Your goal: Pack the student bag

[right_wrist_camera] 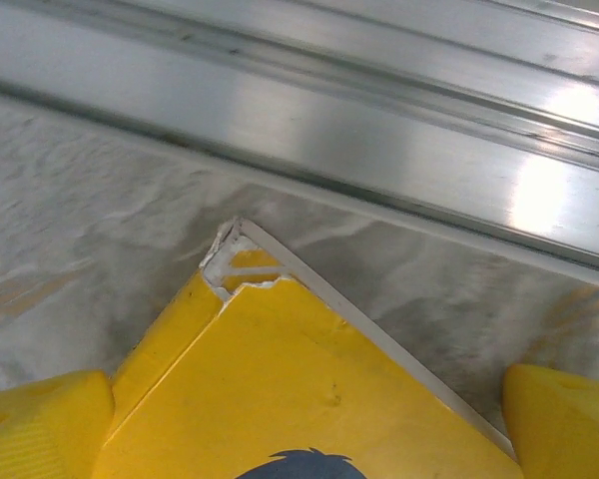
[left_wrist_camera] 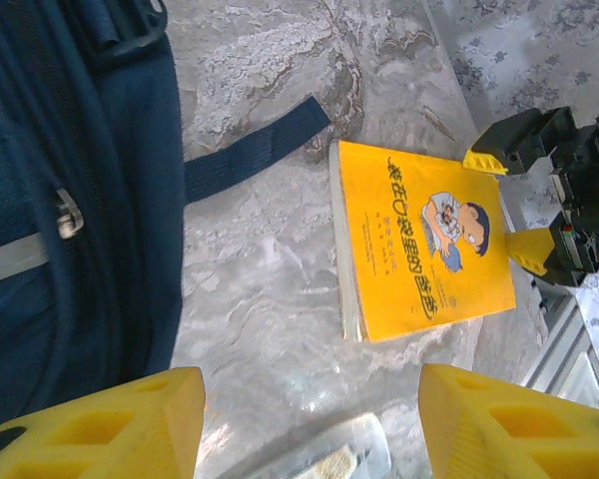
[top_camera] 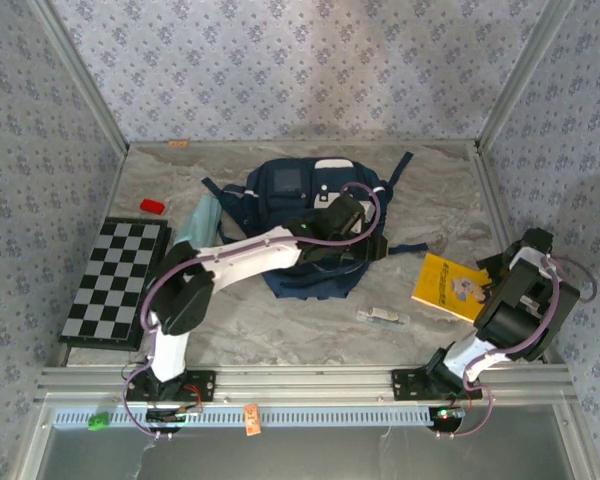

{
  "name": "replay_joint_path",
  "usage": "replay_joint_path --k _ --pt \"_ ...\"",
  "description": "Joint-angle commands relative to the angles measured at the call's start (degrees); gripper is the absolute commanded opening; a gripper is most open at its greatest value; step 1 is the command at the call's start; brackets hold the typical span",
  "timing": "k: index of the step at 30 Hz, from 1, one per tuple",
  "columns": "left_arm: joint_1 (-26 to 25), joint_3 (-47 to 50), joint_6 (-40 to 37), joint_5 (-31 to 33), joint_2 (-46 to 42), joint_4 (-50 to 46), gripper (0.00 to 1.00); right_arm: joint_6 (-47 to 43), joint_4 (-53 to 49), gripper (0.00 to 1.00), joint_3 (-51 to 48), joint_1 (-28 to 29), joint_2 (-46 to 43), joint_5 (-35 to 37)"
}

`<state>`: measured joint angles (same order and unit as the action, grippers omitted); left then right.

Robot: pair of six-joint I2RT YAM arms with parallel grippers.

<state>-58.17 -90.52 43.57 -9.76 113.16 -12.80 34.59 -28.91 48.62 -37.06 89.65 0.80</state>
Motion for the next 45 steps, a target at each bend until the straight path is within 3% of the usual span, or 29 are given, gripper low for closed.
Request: replay_joint_path --k 1,7,12,18,23,33,45 --pt "-1.9 -5.3 4.4 0.8 5.2 0.6 0.58 -2.9 3.6 1.0 2.9 3.8 3.0 -8.0" --pt "-5.0 -13.0 8.0 4.5 13.3 -3.7 0.57 -6.2 2.1 1.0 9.6 8.9 7.8 -12.9" --pt "-6.1 -16.3 11.2 3.3 17.7 -3.8 0.57 -6.1 1.5 1.0 10.9 9.4 6.4 -16.7" --pt "-8.0 -19.7 12.9 5.3 20.0 -6.3 0.57 -4.8 -2.0 1.0 11.2 8.7 1.5 -14.1" --pt "-7.8 -20.9 9.3 10.3 18.6 -9.4 0.57 -0.9 -4.5 1.0 5.8 6.9 -6.8 -14.4" --pt "-4.9 -39.3 1.5 8.6 29.1 -19.6 0.58 1.0 -10.3 1.0 -6.9 8.0 -21.6 -13.7" --pt "-3.6 -55.1 0.9 7.9 41.1 -22.5 0.61 3.3 -2.9 1.0 -14.5 7.7 -20.7 -23.9"
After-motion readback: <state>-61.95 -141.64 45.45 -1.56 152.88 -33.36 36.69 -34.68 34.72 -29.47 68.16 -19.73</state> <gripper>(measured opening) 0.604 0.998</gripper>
